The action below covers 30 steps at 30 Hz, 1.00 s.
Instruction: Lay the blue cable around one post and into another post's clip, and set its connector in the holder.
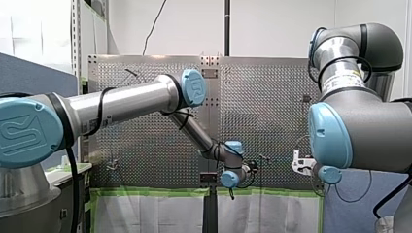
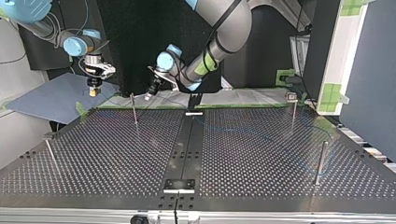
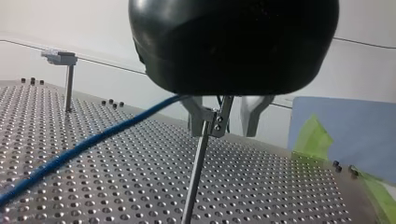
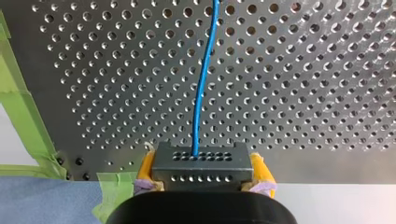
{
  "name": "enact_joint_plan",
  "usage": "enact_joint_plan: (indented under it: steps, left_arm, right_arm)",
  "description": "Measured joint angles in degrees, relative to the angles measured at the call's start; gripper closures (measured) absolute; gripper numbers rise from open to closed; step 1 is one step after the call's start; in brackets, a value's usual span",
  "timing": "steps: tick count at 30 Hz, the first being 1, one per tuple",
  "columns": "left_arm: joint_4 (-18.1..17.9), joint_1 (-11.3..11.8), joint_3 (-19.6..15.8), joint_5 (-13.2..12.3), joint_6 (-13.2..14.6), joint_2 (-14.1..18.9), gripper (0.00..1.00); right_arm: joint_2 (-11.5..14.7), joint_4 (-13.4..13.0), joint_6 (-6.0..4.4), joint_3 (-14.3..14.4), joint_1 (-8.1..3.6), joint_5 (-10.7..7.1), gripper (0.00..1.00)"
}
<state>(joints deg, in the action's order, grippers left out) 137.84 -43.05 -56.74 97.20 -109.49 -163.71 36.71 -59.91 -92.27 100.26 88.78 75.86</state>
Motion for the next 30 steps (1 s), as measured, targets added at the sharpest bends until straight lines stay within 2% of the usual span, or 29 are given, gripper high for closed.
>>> enact_joint_plan:
  steps: [3,4,13,19,22,26,30]
  left_arm:
    - [0.13,0.10,-0.40,0.00,0.08,0.12,0.22]
    - [0.17,0.11,-0.48,-0.01,0.10,0.14,0.00]
    - [0.15,-0.08,-3.30,-0.37,2.78,2.78,0.00]
    - [-2.07,-0.53,-6.48,-0.45,5.39,5.95,0.00]
    - [-3.00,-1.27,-7.94,-0.42,6.19,7.43,0.00]
    - [-2.20,-3.01,-9.99,0.26,7.34,9.47,0.00]
    - [-1.40,-5.03,-12.05,1.99,6.39,11.53,0.00]
  right_arm:
    - [0.00,0.08,-0.02,0.00,0.09,-0.07,1.00]
    - [0.00,0.11,-0.02,0.00,0.12,-0.11,1.00]
    - [-0.07,0.48,0.02,-0.01,0.62,-0.18,1.00]
    - [-0.09,0.33,-0.15,-0.01,1.15,-0.41,1.00]
    - [-0.13,0.01,-0.56,0.00,1.35,-0.49,1.00]
    - [-0.16,-0.22,-0.97,-0.01,1.51,-0.43,1.00]
    - [-0.20,-0.02,-1.04,-0.01,1.64,-0.42,1.00]
